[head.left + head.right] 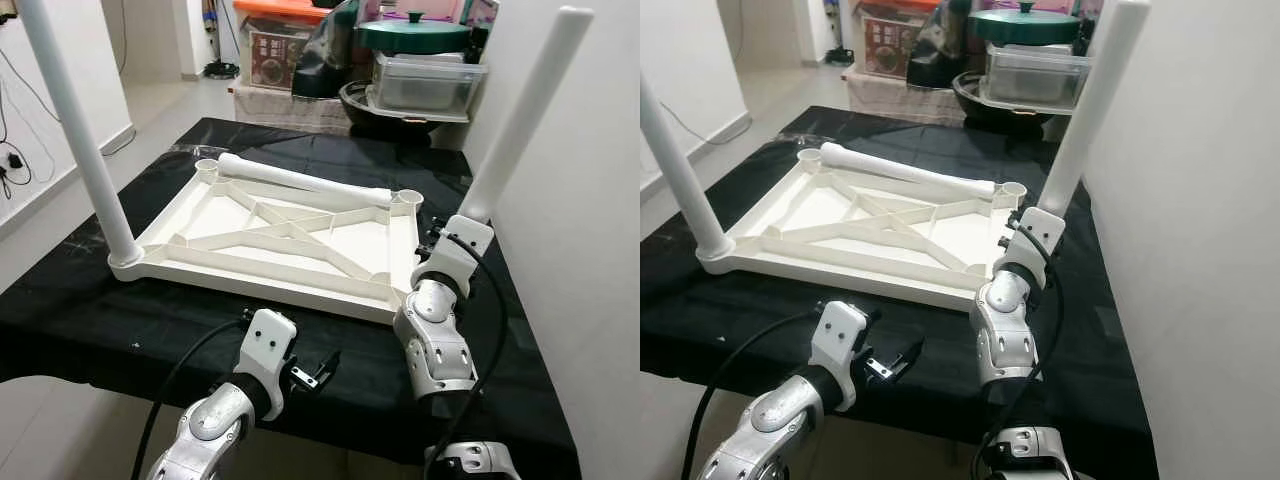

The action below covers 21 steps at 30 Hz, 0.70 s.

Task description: Building children table

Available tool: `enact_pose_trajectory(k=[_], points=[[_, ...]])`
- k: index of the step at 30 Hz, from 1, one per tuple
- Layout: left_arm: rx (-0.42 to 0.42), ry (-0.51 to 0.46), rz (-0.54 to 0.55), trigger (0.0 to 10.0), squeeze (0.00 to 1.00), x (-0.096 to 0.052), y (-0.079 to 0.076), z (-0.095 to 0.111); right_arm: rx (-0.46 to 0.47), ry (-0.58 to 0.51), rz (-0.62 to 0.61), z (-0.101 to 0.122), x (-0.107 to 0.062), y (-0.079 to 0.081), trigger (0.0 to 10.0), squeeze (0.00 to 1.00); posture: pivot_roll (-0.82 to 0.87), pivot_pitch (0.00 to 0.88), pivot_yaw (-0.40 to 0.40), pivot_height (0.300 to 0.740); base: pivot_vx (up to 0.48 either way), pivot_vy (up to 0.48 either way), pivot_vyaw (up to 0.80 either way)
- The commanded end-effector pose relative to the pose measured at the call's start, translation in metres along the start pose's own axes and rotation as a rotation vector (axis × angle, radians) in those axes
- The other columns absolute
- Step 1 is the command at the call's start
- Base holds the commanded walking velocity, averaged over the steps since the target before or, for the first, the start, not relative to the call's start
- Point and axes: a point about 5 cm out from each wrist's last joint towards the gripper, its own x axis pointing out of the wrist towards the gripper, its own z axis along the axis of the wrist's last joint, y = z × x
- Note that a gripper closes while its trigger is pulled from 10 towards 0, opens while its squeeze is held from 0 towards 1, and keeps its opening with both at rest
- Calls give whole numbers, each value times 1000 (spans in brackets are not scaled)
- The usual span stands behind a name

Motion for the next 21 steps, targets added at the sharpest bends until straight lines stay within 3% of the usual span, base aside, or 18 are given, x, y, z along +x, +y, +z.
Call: enact_pose_trajectory(k=[1, 2, 4, 6, 9, 10, 11, 12, 13, 20, 21], points=[[-7, 4, -10, 10000, 0, 2, -2, -2, 37, 5, 47, -1, -8, 9, 10000, 1000, 167, 0, -104, 740, 0, 0, 0], [-6, 5, -11, 10000, 0, 3, -2, -2, 49, -10, 94, 0, -7, 8, 10000, 0, 165, 0, -102, 740, 0, 0, 0], [-5, 5, -12, 10000, 0, 3, -3, -2, 61, -18, 125, 1, -7, 7, 10000, 0, 165, 0, -102, 740, 0, 0, 0], [-4, 6, -14, 10000, 0, 4, -3, -3, 98, -15, 281, 0, -3, 3, 10000, 0, 162, 0, -101, 740, 0, 0, 0], [-3, 6, -15, 10000, 0, 4, -3, -3, 105, -22, 382, 1, 2, -3, 10000, 0, 162, 0, -101, 740, 0, 0, 0], [-2, 6, -17, 10000, 0, 5, -3, -4, 107, -14, 497, 1, 8, -11, 10000, 0, 159, 0, -99, 740, 0, 0, 0], [-2, 6, -17, 10000, 0, 5, -3, -4, 107, -14, 497, 1, 8, -11, 10000, 0, 159, 0, -99, 740, 0, 0, 0], [-2, 5, -18, 10000, 0, 6, -4, -4, 103, -13, 572, 2, 13, -17, 10000, 0, 159, 0, -99, 740, 0, 0, 0], [0, 3, -19, 10000, 0, 6, -4, -4, 93, 5, 691, 4, 19, -24, 10000, 0, 161, 0, -103, 740, 0, 0, 0], [0, 3, -19, 10000, 0, 6, -4, -4, 93, 5, 691, 4, 19, -24, 10000, 0, 161, 0, -103, 740, 0, 0, 0], [0, 2, -20, 10000, 0, 7, -4, -4, 90, 19, 768, 6, 22, -29, 10000, 0, 162, 0, -103, 740, 0, 0, 0]])
